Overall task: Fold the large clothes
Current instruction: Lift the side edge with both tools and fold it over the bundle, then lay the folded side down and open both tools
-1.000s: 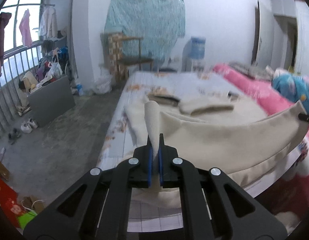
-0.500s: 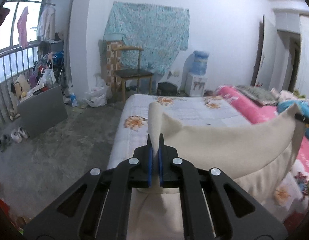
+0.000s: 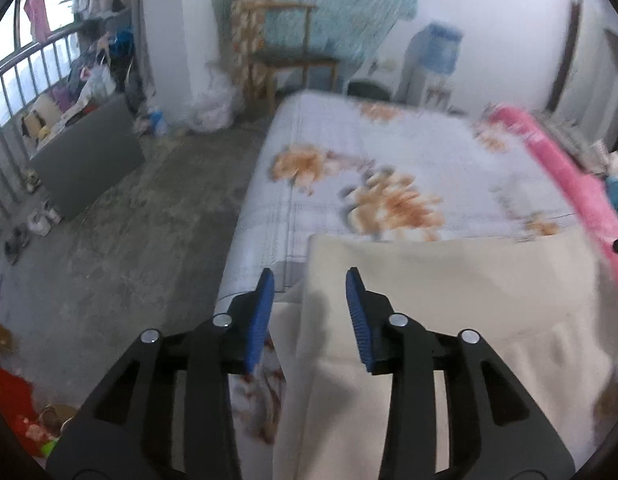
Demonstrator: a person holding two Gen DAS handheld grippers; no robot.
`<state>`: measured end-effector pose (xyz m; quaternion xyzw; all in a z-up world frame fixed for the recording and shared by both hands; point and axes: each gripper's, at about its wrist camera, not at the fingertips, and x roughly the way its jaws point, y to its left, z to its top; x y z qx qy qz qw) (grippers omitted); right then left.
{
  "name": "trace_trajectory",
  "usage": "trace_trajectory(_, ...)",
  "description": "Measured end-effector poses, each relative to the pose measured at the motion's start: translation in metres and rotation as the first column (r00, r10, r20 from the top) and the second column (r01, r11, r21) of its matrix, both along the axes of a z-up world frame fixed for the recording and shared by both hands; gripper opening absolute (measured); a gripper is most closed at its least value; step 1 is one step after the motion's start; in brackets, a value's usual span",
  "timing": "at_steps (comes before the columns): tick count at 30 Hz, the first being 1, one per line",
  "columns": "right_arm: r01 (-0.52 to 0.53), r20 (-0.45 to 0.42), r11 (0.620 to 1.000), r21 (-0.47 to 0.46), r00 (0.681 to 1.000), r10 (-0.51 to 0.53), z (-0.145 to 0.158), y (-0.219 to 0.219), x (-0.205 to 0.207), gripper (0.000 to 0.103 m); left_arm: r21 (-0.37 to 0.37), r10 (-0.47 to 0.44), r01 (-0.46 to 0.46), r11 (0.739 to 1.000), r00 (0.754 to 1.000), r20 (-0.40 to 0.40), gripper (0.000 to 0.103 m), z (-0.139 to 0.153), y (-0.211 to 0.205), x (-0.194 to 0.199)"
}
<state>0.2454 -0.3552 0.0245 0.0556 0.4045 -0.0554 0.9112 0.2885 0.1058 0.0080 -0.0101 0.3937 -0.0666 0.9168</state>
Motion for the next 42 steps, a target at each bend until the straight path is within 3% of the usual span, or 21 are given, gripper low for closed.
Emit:
trace_trajectory(3,-0.062,0.008,0.997,0.053,0.998,0.062,0.011,0.008,-0.036,0.02,-0.104,-0.105,0.104,0.989,0.994,-0.006,0.036,0.009,-0.002,-0.031)
trace_trajectory(6,-0.093,-0.063,0.987,0.131,0.993,0.102,-0.01,0.014,-0.066,0.02,-0.194,-0.166,0.147,0.97,0.982,-0.088,0.038,-0.009,-0.004,-0.06)
trace_trajectory(8,-0.039,-0.141,0.988,0.15,0.988,0.061,-0.039,0.007,-0.078,0.02,-0.201,-0.153,0.121,0.972,0.977,-0.15,0.038,-0.028,-0.003,-0.067)
trace_trajectory(10,0.014,-0.174,0.986,0.165,0.985,0.015,-0.058,-0.003,-0.085,0.011,-0.188,-0.105,0.067,0.98,0.974,-0.201,0.034,-0.054,0.007,-0.07)
trace_trajectory(12,0.049,-0.154,0.978,0.205,0.988,-0.017,-0.051,-0.011,-0.093,0.009,-0.166,-0.071,0.04,0.985,0.98,-0.186,0.035,-0.048,0.015,-0.075)
trace_trajectory(15,0.073,-0.115,0.988,0.136,0.992,-0.057,-0.03,-0.004,-0.106,0.012,-0.172,-0.06,0.033,0.985,0.986,-0.155,0.039,-0.035,0.017,-0.082)
trace_trajectory(17,0.049,-0.095,0.988,0.144,0.995,-0.035,-0.026,0.004,-0.115,0.015,-0.14,-0.066,0.048,0.989,0.99,-0.126,0.048,-0.029,0.012,-0.09)
trace_trajectory(18,0.046,-0.105,0.989,0.138,0.994,-0.032,-0.029,0.005,-0.114,0.021,-0.104,-0.068,0.055,0.993,0.99,-0.122,0.051,-0.031,0.006,-0.093)
trace_trajectory(21,0.06,-0.155,0.995,0.083,0.987,-0.046,-0.052,0.009,-0.117,0.023,-0.002,-0.038,0.039,0.999,0.982,-0.184,0.051,-0.046,-0.007,-0.095)
trace_trajectory(23,0.072,-0.144,0.997,0.012,0.987,-0.069,-0.038,0.023,-0.119,0.024,0.087,-0.002,0.014,0.996,0.991,-0.132,0.051,-0.034,-0.02,-0.102)
trace_trajectory(25,0.063,-0.1,0.997,-0.041,0.993,-0.067,-0.024,0.035,-0.124,0.027,0.149,-0.005,0.01,0.989,0.999,-0.033,0.055,-0.019,-0.031,-0.119)
trace_trajectory(26,0.03,-0.066,0.999,-0.04,0.997,-0.033,-0.015,0.05,-0.127,0.035,0.15,-0.019,0.015,0.989,1.0,0.024,0.062,-0.008,-0.044,-0.127)
trace_trajectory(28,-0.057,-0.037,0.998,-0.028,0.998,0.056,-0.013,0.076,-0.127,0.043,0.123,-0.064,0.058,0.991,0.997,0.04,0.067,-0.001,-0.064,-0.133)
trace_trajectory(30,-0.124,-0.044,0.992,-0.039,0.992,0.122,-0.02,0.1,-0.123,0.047,0.145,-0.096,0.093,0.985,0.995,0.015,0.072,-0.008,-0.088,-0.132)
trace_trajectory(32,-0.17,-0.075,0.985,-0.025,0.983,0.168,-0.034,0.118,-0.115,0.054,0.203,-0.102,0.112,0.973,0.993,-0.06,0.077,-0.03,-0.116,-0.124)
trace_trajectory(34,-0.163,-0.164,0.985,-0.05,0.975,0.152,-0.06,0.126,-0.103,0.059,0.26,-0.06,0.082,0.962,0.994,-0.09,0.081,-0.051,-0.129,-0.12)
trace_trajectory(35,-0.155,-0.161,0.986,-0.057,0.976,0.144,-0.06,0.129,-0.102,0.059,0.273,-0.027,0.041,0.961,0.998,-0.055,0.087,-0.052,-0.129,-0.121)
trace_trajectory(40,-0.179,-0.087,0.984,0.0,0.98,0.179,-0.038,0.138,-0.114,0.063,0.269,0.02,-0.006,0.963,0.998,-0.051,0.09,-0.055,-0.129,-0.115)
trace_trajectory(42,-0.194,-0.087,0.98,-0.031,0.978,0.191,-0.046,0.144,-0.112,0.075,0.293,0.021,-0.01,0.956,0.999,-0.036,0.091,-0.055,-0.132,-0.115)
